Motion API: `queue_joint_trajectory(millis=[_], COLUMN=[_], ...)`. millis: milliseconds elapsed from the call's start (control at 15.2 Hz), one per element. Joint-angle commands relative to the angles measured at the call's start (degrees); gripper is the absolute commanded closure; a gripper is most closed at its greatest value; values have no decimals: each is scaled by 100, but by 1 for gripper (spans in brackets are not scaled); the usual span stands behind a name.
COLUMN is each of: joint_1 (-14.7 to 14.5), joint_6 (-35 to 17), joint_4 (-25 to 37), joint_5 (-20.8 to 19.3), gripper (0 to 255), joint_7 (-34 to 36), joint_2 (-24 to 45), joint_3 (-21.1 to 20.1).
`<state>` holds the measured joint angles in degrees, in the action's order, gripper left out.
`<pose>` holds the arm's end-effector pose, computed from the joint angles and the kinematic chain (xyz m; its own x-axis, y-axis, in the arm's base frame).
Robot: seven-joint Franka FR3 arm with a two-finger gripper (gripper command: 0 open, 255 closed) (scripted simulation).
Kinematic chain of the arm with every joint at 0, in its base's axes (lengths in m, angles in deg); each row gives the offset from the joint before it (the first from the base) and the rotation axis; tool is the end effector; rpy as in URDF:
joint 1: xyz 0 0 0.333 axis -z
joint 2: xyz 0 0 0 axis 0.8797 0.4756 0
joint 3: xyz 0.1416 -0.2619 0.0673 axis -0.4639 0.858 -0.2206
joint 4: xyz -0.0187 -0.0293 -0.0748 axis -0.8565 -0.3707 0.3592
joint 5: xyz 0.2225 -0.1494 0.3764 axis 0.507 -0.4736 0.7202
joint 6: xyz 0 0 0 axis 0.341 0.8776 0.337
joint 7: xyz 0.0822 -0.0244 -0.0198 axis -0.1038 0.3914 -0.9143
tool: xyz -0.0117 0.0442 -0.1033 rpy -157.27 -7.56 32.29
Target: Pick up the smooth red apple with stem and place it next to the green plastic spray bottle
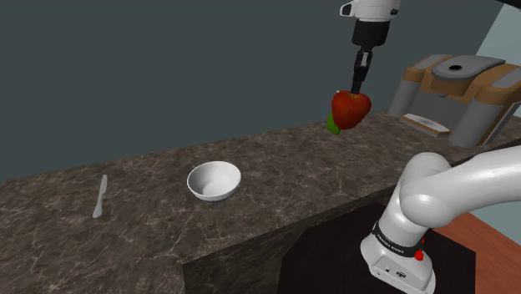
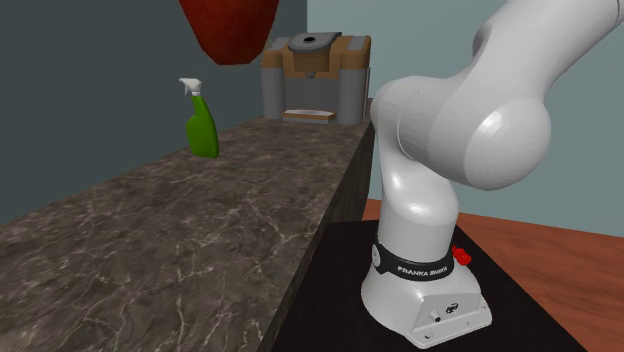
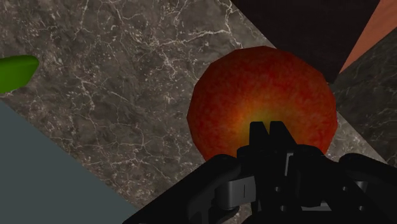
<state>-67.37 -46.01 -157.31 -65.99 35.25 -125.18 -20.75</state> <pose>0.3254 0.0118 0.7009 0.9346 0.3547 -0.0283 0.3558 -0.9312 0.0796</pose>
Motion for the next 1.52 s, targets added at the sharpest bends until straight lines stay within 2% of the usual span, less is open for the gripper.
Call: queue_joint_trajectory(millis=[0,132,792,1452], joint_1=[3,5,124,79], joint_6=[135,255,39,-335], joint_4=[224,433,694,1561], joint_5=[-1,-2,-953,-1559], gripper=[255,255,255,255], joint_7=[-15,-27,-1420,-2849], joint_2=[89,178,421,1250], joint_3=[-3,-7,1324,2771])
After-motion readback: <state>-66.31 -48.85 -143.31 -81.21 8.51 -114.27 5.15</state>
